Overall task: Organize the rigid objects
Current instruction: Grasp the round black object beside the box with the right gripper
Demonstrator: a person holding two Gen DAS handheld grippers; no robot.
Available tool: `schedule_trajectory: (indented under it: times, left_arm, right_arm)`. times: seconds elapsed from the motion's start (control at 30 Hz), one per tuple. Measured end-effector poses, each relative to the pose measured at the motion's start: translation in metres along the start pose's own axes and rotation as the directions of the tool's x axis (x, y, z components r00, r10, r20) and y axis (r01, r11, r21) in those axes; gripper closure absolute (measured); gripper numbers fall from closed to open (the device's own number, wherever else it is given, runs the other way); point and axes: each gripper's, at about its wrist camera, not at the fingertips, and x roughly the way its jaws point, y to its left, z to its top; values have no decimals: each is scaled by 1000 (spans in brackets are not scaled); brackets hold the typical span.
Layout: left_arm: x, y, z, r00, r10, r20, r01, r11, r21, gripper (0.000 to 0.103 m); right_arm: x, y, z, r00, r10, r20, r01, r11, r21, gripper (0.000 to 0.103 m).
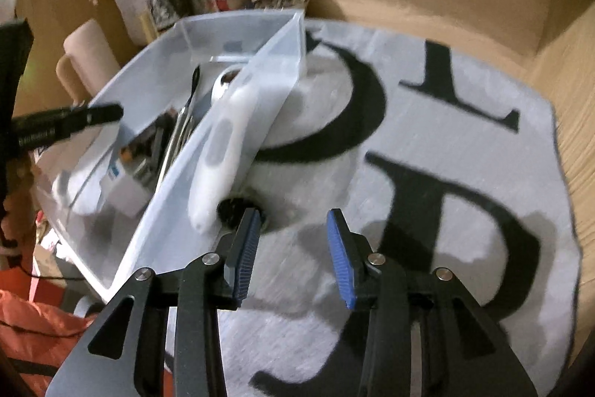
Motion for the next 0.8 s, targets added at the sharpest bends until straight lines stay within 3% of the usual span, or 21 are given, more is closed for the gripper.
schedule_trajectory:
  times: [0.23,0.63,0.8]
  left_arm:
    - [0,1,-1,1000,4,1,-4,1000,-3,90]
    - [-1,2,-2,1000,4,2,-4,1000,-3,90]
    - [-1,3,-2,1000,4,2,-4,1000,-5,90]
  right_arm:
    - [11,11,-13,999,25,-47,-27,999,-37,61]
    - [17,6,-9,998,38,-48,-43,992,-118,61]
    - [26,0,3,1000,3,-25,-6,993,-116,61]
